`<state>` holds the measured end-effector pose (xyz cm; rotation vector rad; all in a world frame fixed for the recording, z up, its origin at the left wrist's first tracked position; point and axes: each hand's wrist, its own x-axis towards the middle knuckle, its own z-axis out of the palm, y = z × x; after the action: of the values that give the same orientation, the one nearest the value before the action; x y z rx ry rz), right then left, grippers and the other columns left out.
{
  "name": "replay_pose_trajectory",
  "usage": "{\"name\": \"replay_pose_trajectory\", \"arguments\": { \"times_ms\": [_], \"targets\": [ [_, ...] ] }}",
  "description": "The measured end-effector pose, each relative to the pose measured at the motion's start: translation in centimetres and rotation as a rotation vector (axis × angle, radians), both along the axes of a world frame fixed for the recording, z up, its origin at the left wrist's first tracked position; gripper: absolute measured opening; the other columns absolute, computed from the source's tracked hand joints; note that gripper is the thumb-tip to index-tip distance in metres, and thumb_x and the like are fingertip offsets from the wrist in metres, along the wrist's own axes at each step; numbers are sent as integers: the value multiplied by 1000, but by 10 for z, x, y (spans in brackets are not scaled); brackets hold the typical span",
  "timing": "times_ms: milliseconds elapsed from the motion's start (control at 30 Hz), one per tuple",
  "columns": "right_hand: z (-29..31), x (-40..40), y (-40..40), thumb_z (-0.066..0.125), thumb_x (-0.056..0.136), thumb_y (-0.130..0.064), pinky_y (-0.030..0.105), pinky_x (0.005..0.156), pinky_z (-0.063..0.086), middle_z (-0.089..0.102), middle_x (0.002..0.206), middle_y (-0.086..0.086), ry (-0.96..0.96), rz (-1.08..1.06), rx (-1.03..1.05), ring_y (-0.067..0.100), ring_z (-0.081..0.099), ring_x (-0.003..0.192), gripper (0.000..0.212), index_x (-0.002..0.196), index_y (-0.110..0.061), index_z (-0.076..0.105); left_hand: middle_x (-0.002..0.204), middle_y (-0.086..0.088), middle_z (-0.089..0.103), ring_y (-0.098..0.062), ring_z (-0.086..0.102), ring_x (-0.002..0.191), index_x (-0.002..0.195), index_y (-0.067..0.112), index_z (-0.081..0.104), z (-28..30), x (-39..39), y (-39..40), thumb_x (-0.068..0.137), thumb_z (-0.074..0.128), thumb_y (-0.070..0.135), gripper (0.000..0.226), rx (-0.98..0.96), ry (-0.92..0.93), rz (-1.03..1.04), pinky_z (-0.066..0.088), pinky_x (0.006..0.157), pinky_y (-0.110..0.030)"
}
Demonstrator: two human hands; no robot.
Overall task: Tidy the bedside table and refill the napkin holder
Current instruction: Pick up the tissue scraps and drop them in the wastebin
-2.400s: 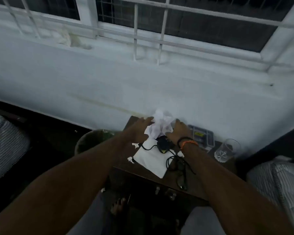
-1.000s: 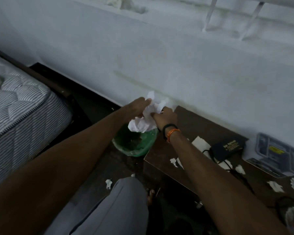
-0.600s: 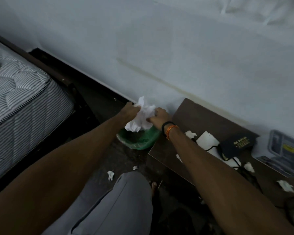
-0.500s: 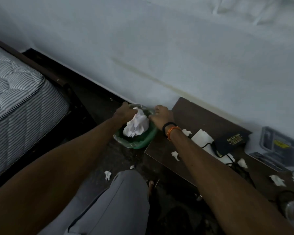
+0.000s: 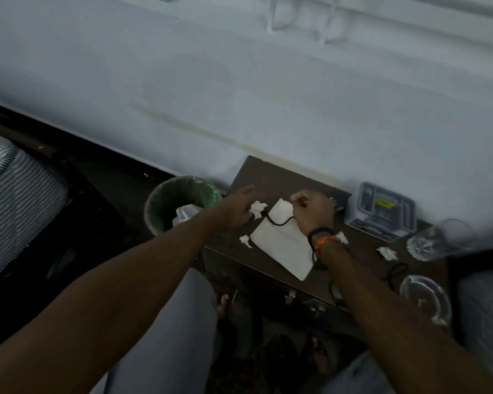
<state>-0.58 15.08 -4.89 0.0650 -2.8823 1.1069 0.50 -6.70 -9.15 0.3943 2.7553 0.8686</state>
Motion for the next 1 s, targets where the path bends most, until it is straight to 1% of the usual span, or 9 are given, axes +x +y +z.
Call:
{"name": "replay_pose_trajectory", "arguments": {
  "times_ms": [100, 167, 267, 367, 467, 567, 800, 933, 1000],
  "targets": [
    [-5, 13, 31, 60, 80, -2, 33, 81, 55, 75, 94, 3, 54, -56, 17, 22, 68, 88, 20, 85, -16, 75, 156, -16, 35, -27, 17, 152, 136, 4, 54, -6, 0, 15, 87, 56, -5, 50, -33, 36, -59, 32, 113, -38],
    [-6, 19, 48, 60, 80, -1, 28, 79, 51, 74, 94, 4, 87, -91, 28, 23, 68, 87, 20, 86, -14, 75, 153, -16, 41, -29, 32, 146, 127, 7, 62, -8, -1, 22, 86, 58, -1, 42, -59, 34, -35, 35, 110, -36],
    [-1, 25, 72, 62, 79, 0, 30, 79, 51, 74, 94, 8, 130, -155, 55, 27, 68, 86, 19, 87, -11, 75, 129, -13, 63, -34, 58, 119, 116, 11, 68, -9, -2, 28, 81, 64, 7, 35, -92, 51, 48, 48, 96, -38],
    [2, 27, 96, 61, 80, -2, 28, 75, 47, 74, 93, 11, 97, -239, 93, 31, 67, 87, 18, 88, -10, 75, 106, -12, 72, -34, 67, 98, 99, 16, 72, -5, -1, 30, 82, 66, 10, 19, -145, 52, 150, 54, 81, -37],
    [0, 27, 115, 59, 78, -2, 32, 74, 50, 73, 89, 13, 45, -286, 135, 34, 66, 86, 18, 83, -9, 74, 89, -8, 71, -30, 67, 82, 78, 28, 62, 2, 2, 26, 80, 64, 10, 18, -113, 43, 224, 58, 73, -39],
    [-4, 30, 124, 57, 79, -1, 39, 75, 54, 73, 90, 18, -45, -246, 202, 39, 66, 87, 19, 84, -5, 75, 78, -2, 63, -26, 61, 70, 78, 26, 47, 10, 7, 20, 76, 58, 5, 25, -33, 81, 245, 54, 63, -40],
    [-27, 30, 127, 61, 88, -19, 41, 101, 48, 64, 129, 12, -252, -35, 269, 33, 57, 121, 33, 119, -17, 70, 82, -6, 69, -26, 64, 81, 69, 15, 61, 13, 30, 9, 75, 57, -5, 21, -50, 51, 189, 54, 77, -41],
    [-30, 29, 121, 60, 89, -19, 44, 94, 53, 68, 120, 14, -231, -52, 286, 36, 61, 113, 27, 111, -16, 75, 84, -10, 73, -28, 67, 83, 76, 1, 71, 6, 43, 11, 74, 69, 1, 3, -43, 17, 172, 47, 73, -28],
    [-27, 28, 120, 62, 86, -14, 42, 90, 55, 72, 110, 15, -226, -60, 301, 37, 65, 104, 23, 103, -12, 77, 82, -2, 67, -24, 66, 81, 79, 7, 71, -1, 47, 8, 67, 83, 15, 19, -19, -18, 185, 43, 69, -24]
  ]
}}
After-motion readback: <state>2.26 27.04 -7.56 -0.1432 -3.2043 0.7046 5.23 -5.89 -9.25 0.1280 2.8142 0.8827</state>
